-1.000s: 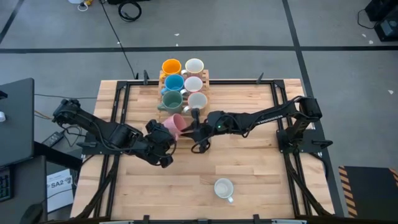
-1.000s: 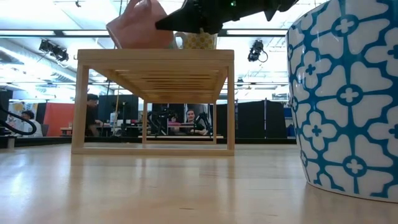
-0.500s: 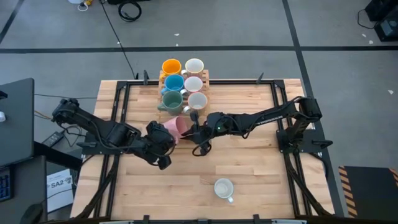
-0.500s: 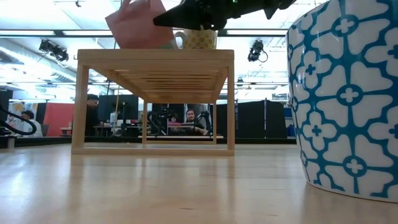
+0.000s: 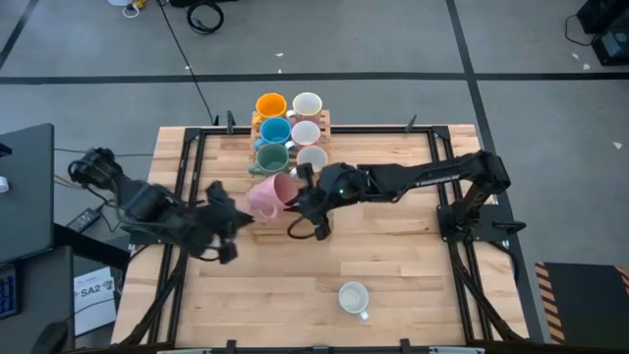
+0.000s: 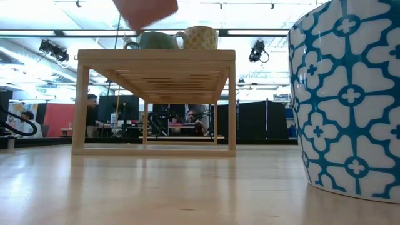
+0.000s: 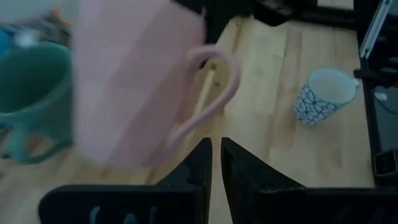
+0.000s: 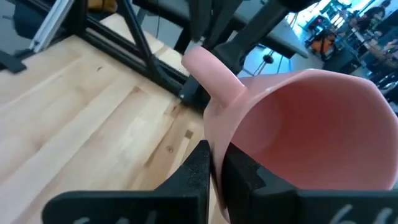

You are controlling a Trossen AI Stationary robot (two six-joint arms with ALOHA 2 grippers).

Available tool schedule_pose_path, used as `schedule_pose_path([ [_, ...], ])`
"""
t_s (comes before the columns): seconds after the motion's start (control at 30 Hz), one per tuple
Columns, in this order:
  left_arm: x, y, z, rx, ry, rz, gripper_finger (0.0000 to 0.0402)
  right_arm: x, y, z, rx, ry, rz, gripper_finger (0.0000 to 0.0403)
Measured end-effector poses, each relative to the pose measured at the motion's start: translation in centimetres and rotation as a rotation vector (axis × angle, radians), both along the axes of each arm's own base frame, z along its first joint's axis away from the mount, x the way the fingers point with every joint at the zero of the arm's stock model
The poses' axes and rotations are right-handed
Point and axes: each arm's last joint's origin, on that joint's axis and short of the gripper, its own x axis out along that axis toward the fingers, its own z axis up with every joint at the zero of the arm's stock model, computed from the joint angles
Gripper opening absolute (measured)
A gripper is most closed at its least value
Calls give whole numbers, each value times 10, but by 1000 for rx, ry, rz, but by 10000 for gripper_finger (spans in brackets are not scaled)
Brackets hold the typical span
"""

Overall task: Place coffee mugs
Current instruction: Put the pink mug on the shelf

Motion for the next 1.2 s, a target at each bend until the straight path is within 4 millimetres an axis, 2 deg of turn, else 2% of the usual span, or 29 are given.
schedule_pose_path([
  [0.17,-31,3,6,52,-57,14,38,-1,-1,25,42,60,-23,29],
  [0.33,-39,3,0,62,-57,26,38,10,0,38,56,124,-36,29],
  [0.57,-37,1,-17,96,-9,26,38,40,3,27,58,312,-51,30],
  [0.73,-36,1,-27,110,13,29,38,52,1,21,43,416,-68,30],
  [1.2,-29,-4,-63,86,4,81,39,54,-18,13,84,473,-139,32],
])
